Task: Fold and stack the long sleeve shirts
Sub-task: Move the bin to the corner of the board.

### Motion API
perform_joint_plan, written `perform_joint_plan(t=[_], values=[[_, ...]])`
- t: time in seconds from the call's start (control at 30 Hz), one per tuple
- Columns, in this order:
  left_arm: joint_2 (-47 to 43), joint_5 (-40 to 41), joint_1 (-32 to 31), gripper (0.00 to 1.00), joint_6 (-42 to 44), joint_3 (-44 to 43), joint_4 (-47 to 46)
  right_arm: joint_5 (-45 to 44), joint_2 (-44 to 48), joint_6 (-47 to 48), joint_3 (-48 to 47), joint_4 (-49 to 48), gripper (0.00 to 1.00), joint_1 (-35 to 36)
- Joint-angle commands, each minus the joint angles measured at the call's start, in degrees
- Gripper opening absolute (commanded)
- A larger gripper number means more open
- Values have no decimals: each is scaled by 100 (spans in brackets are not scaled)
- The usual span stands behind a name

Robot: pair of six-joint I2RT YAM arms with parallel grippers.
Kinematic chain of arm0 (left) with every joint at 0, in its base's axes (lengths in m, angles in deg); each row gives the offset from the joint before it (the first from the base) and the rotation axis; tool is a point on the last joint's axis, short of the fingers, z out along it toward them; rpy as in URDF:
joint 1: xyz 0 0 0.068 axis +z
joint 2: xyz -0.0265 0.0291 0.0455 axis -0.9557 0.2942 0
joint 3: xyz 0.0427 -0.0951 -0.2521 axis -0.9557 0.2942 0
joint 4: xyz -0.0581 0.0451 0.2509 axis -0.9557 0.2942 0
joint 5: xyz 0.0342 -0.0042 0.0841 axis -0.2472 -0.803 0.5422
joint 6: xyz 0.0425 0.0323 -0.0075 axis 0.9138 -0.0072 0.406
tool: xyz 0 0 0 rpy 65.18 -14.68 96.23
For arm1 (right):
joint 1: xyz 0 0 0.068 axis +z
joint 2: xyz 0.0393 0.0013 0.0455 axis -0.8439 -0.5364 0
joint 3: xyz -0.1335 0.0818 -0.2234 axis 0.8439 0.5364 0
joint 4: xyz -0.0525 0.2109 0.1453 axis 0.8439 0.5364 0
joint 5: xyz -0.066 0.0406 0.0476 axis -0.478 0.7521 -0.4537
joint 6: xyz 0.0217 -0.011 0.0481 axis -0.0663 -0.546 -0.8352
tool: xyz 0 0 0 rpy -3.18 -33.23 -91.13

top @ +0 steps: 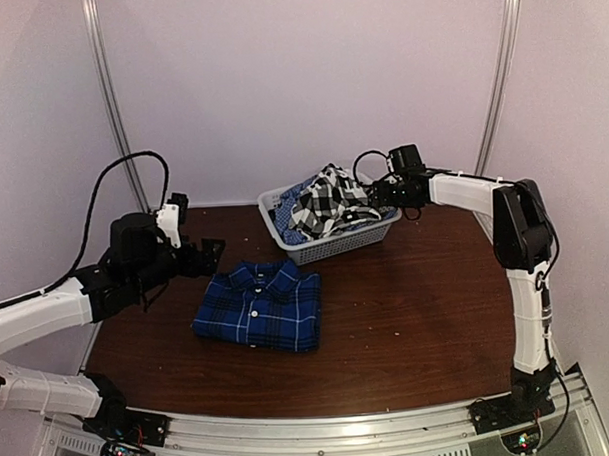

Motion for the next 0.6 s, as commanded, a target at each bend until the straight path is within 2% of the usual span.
perform_joint_plan(t=[0.0,0.17,0.33,0.47,0.57], values=[[192,-360,-35,97,-146,173,-144,298,-334,14,-441,194,79,-194],[264,-561,-74,97,-223,275,-278,383,-704,4,-765,266,67,-286],[430,-649,-131,97,-277,263,-342,384,-763,-69,-763,386,45,-444],[539,-691,-173,97,-251,212,-335,341,-184,-199,207,175,29,-826],[575,-722,-197,97,-233,204,-362,371,442,-292,1145,-222,24,-1268]])
